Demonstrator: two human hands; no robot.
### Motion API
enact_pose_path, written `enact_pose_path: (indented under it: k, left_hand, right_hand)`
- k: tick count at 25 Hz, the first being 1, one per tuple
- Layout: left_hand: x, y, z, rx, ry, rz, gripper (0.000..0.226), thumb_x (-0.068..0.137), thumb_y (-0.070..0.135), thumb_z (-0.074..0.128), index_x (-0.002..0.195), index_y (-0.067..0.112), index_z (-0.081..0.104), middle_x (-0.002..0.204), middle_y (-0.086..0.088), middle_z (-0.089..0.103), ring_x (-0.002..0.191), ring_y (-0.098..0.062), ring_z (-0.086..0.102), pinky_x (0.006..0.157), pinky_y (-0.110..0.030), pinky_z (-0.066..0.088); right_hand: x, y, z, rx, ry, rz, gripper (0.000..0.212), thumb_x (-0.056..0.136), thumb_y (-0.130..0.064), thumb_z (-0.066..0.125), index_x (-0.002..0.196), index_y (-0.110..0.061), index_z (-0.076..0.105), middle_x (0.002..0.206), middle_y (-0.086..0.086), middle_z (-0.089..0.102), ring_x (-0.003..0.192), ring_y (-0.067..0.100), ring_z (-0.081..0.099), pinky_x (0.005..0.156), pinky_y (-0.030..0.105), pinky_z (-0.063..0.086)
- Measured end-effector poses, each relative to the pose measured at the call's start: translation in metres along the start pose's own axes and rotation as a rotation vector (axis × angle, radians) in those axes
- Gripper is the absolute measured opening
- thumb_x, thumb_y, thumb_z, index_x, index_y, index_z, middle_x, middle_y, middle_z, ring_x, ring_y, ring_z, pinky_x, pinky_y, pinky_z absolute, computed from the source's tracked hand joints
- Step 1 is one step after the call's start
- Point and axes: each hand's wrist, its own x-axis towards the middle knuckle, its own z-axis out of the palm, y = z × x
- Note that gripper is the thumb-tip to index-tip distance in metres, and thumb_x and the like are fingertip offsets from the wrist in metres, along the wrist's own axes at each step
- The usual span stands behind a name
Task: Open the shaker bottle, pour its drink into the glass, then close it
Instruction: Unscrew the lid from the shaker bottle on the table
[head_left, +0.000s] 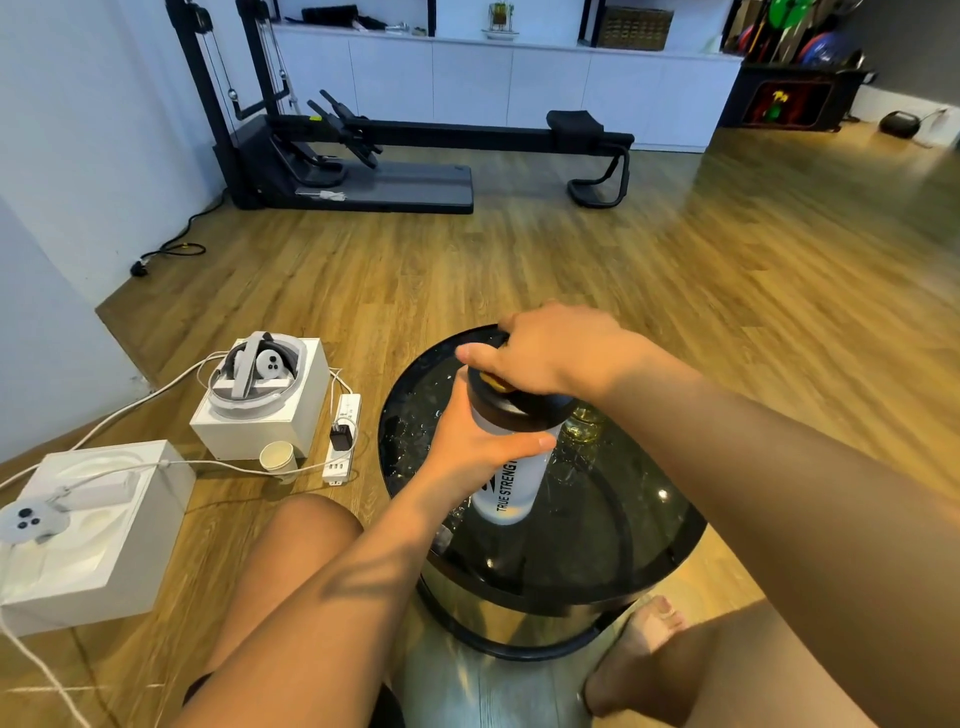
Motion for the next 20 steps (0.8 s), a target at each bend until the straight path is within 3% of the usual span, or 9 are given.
enact_pose_path:
  k: [1,3,5,7,11,13,15,18,20]
  left_hand:
    - [0.001,0.000,0.000,0.005,0.012,-0.003,0.097,0.048,0.035,0.096,0.133,0.035,0.048,0.128,0.002,0.067,0.122,-0.015,0.064,0.106,-0.052,0.049]
    - [0.001,0.001,0.000,-0.001,0.020,0.000,0.099,0.048,0.035,0.097,0.133,0.044,0.047,0.130,0.007,0.067,0.123,-0.011,0.063,0.106,-0.047,0.050]
    - [0.000,-0.001,0.001,-0.001,0.014,-0.016,0.107,0.046,0.039,0.097,0.139,0.035,0.046,0.132,0.003,0.065,0.124,-0.013,0.062,0.106,-0.046,0.050]
    - [-0.001,-0.001,0.001,0.006,0.020,-0.026,0.098,0.044,0.043,0.097,0.129,0.034,0.050,0.122,0.006,0.069,0.116,-0.010,0.066,0.100,-0.040,0.053]
    - [-0.002,0.003,0.001,0.001,0.023,-0.001,0.089,0.046,0.039,0.095,0.122,0.043,0.048,0.112,0.023,0.072,0.109,0.002,0.067,0.084,-0.014,0.053]
    - [-0.003,0.004,0.001,-0.021,0.008,0.009,0.094,0.048,0.036,0.095,0.129,0.037,0.048,0.117,0.017,0.071,0.112,0.001,0.066,0.086,-0.013,0.053]
    - [-0.002,0.003,0.002,-0.033,-0.009,0.027,0.090,0.051,0.032,0.094,0.131,0.029,0.053,0.126,0.006,0.068,0.117,-0.004,0.066,0.095,-0.022,0.054]
    - [-0.002,0.002,0.002,-0.009,0.020,0.021,0.100,0.046,0.041,0.094,0.134,0.023,0.050,0.125,0.005,0.067,0.116,-0.004,0.065,0.096,-0.026,0.053]
    - [0.000,0.000,0.001,0.007,0.033,0.024,0.100,0.044,0.044,0.094,0.132,0.032,0.048,0.119,0.014,0.069,0.114,0.001,0.065,0.094,-0.025,0.051]
  right_hand:
    - [0.002,0.002,-0.003,0.081,-0.042,-0.098,0.068,0.082,-0.066,0.046,0.140,-0.032,0.042,0.134,0.010,0.051,0.110,0.030,0.052,0.075,0.039,0.041]
    - [0.002,0.005,-0.009,0.176,-0.175,-0.274,0.084,0.067,-0.049,0.064,0.144,-0.039,0.031,0.138,0.005,0.047,0.117,0.026,0.047,0.088,0.041,0.045]
    - [0.003,0.007,-0.005,0.151,-0.164,-0.294,0.095,0.060,-0.063,0.062,0.146,-0.043,0.026,0.149,0.000,0.037,0.135,0.027,0.031,0.104,0.051,0.037]
    - [0.005,0.009,-0.001,0.070,-0.035,-0.169,0.093,0.067,-0.083,0.049,0.146,-0.040,0.027,0.148,0.004,0.039,0.133,0.032,0.036,0.100,0.052,0.038]
    - [0.008,0.014,0.000,0.184,-0.088,-0.240,0.094,0.065,-0.059,0.071,0.145,-0.040,0.027,0.134,0.004,0.052,0.112,0.029,0.054,0.091,0.043,0.048]
    - [0.006,0.013,-0.007,0.188,-0.177,-0.325,0.102,0.058,-0.047,0.076,0.144,-0.047,0.021,0.140,-0.001,0.049,0.116,0.027,0.053,0.099,0.050,0.042]
    - [0.005,0.011,-0.003,0.130,-0.124,-0.308,0.099,0.063,-0.063,0.072,0.145,-0.046,0.020,0.148,0.001,0.040,0.131,0.029,0.042,0.107,0.059,0.029]
    - [0.005,0.012,0.004,0.015,0.065,-0.097,0.088,0.071,-0.088,0.038,0.142,-0.036,0.037,0.137,0.006,0.051,0.125,0.032,0.046,0.092,0.049,0.042]
    - [0.006,0.012,0.002,0.046,0.066,-0.096,0.077,0.074,-0.078,0.048,0.137,-0.035,0.045,0.123,0.005,0.061,0.108,0.029,0.057,0.077,0.040,0.045]
